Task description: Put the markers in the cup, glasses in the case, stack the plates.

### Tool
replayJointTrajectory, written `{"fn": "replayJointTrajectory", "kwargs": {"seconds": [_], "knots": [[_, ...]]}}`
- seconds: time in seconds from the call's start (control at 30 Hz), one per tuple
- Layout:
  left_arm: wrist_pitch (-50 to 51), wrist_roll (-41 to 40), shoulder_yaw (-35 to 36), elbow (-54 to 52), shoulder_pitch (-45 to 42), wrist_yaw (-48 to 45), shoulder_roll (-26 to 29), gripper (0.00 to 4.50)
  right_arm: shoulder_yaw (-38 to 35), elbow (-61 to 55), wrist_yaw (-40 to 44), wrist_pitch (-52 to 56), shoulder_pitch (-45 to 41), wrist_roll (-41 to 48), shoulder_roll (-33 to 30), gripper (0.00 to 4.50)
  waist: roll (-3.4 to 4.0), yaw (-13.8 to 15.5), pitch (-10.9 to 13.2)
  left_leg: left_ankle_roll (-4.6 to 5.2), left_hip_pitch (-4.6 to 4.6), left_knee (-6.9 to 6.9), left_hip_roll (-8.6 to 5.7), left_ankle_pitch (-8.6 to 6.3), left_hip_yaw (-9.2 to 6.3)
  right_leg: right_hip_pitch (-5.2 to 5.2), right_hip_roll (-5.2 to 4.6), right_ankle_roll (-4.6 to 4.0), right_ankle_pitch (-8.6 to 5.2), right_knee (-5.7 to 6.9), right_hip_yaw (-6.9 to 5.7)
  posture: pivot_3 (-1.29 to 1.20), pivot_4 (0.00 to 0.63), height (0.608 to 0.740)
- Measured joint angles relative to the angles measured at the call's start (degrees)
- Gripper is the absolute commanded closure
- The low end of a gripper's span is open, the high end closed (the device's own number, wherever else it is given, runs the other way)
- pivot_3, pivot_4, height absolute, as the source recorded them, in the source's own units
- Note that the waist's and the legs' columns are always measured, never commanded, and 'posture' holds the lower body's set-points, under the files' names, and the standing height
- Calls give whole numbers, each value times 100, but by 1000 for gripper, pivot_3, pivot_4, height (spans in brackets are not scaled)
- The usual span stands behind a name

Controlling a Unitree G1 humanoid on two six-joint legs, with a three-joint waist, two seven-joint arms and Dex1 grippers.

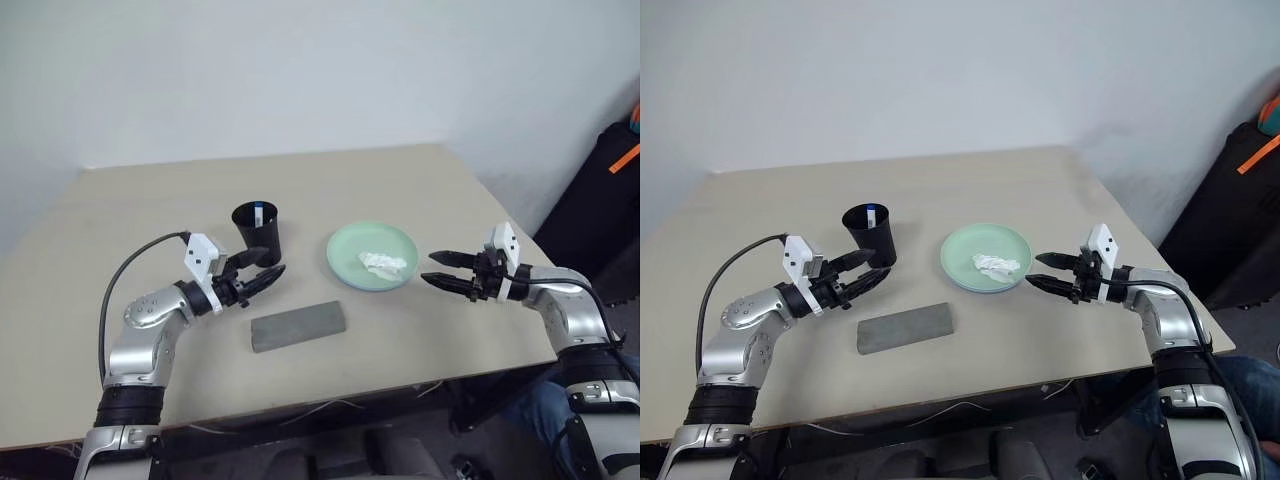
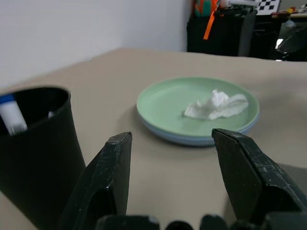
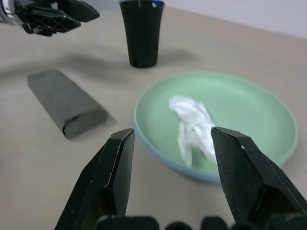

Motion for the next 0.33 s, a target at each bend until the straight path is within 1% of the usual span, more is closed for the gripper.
{"fn": "replayJointTrajectory", "kwargs": {"seconds": [0.33], "knots": [[-212,15,19,38,255,69,-43,1724,-88,-168,-115,44,266,21,-124,1747,0,3,0,-1,-2,0,0,-1,1,1,-2,1,-1,-4,1,0,0,740]]}}
